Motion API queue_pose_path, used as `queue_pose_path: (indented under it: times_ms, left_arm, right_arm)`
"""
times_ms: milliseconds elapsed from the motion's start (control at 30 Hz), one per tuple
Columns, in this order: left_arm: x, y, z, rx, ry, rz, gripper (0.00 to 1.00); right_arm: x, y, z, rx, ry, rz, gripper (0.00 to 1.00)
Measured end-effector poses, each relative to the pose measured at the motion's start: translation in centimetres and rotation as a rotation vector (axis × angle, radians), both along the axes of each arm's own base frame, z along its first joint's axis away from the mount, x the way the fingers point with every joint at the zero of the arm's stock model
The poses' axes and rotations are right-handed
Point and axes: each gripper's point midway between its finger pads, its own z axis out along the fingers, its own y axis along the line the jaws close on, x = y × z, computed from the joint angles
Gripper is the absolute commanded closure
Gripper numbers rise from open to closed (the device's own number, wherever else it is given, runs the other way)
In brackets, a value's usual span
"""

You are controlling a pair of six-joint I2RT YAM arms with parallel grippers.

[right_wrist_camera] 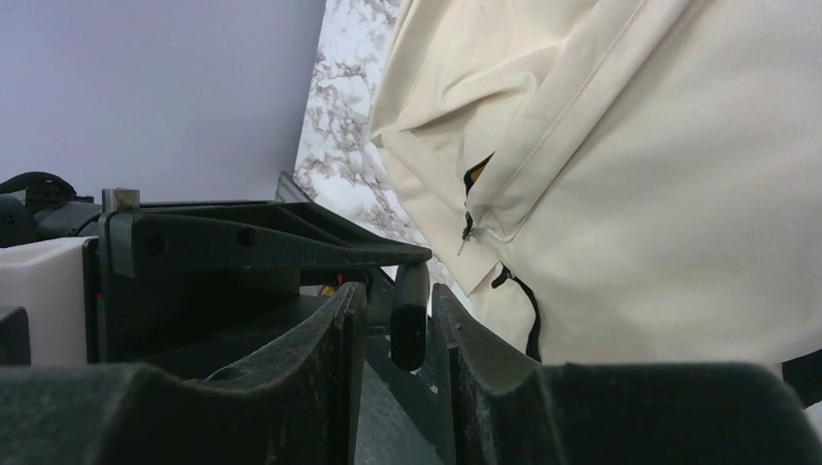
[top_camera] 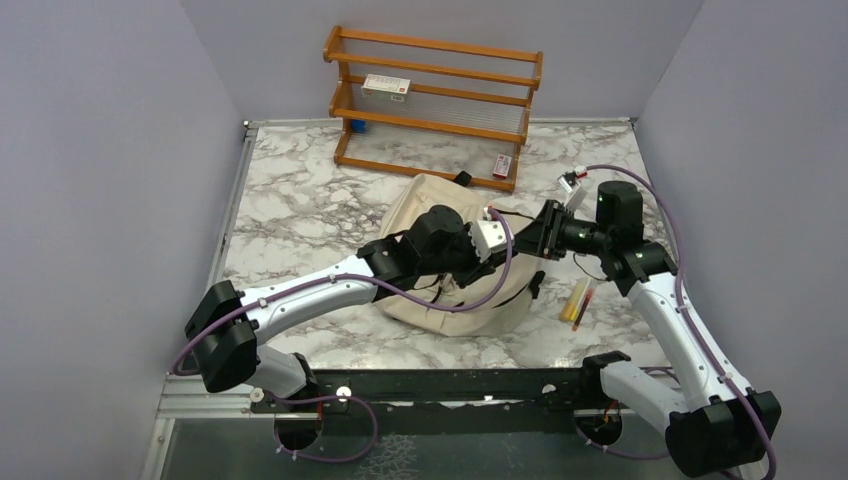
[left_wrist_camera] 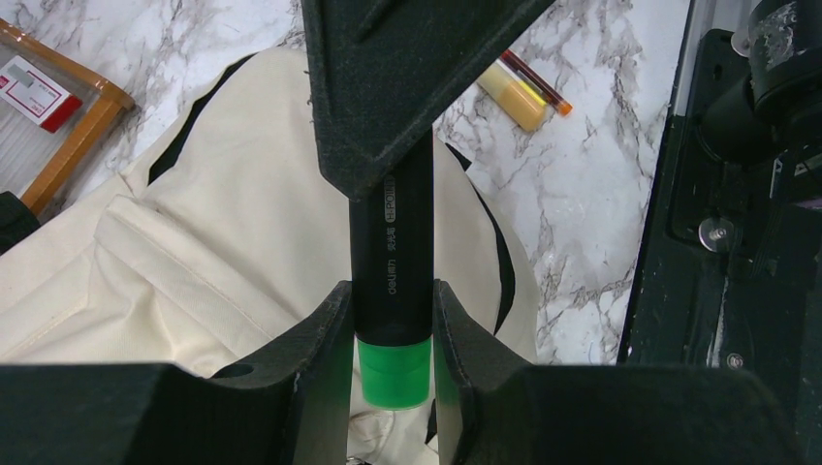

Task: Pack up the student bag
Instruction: Place the stationery in the student bag.

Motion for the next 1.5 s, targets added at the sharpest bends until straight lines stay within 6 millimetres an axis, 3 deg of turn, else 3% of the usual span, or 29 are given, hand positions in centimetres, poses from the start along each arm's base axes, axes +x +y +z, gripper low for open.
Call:
queue_pose_path:
  times_ms: [167, 467, 600, 967, 1233, 1500]
  left_arm:
    - [0.1, -0.1, 0.2, -0.007, -0.003, 0.006, 0.99]
    - [0.2, -0.2, 0.4, -0.019, -0.011, 0.006, 0.94]
    - [0.2, -0.2, 0.4, -0.020, -0.011, 0.007, 0.83]
    - [1.2, 0.0, 0.4, -0.021, -0.031, 0.093, 0.55]
    - [3.3, 4.3, -0.9, 0.047, -0.067, 0.298, 0.19]
    - [5.7, 11.2, -1.6, 0.052, -0.060, 0.581, 0.14]
  right_arm:
    - [-0.1, 0.0, -0.1, -0.005, -0.005, 0.009, 0.64]
    - [-0.4, 0.1, -0.3, -0.004, 0.001, 0.021, 0.84]
    - [-0.4, 0.0, -0.6, -0.006, 0.006, 0.021, 0.99]
    - [-0.2, -1.0, -0.2, -0.039, -0.027, -0.071, 1.00]
    - [0.6, -2.4, 0.4, -0.079, -0.085, -0.179, 1.00]
    - [0.4, -2.8, -0.7, -0.100, -0.059, -0.201, 1.00]
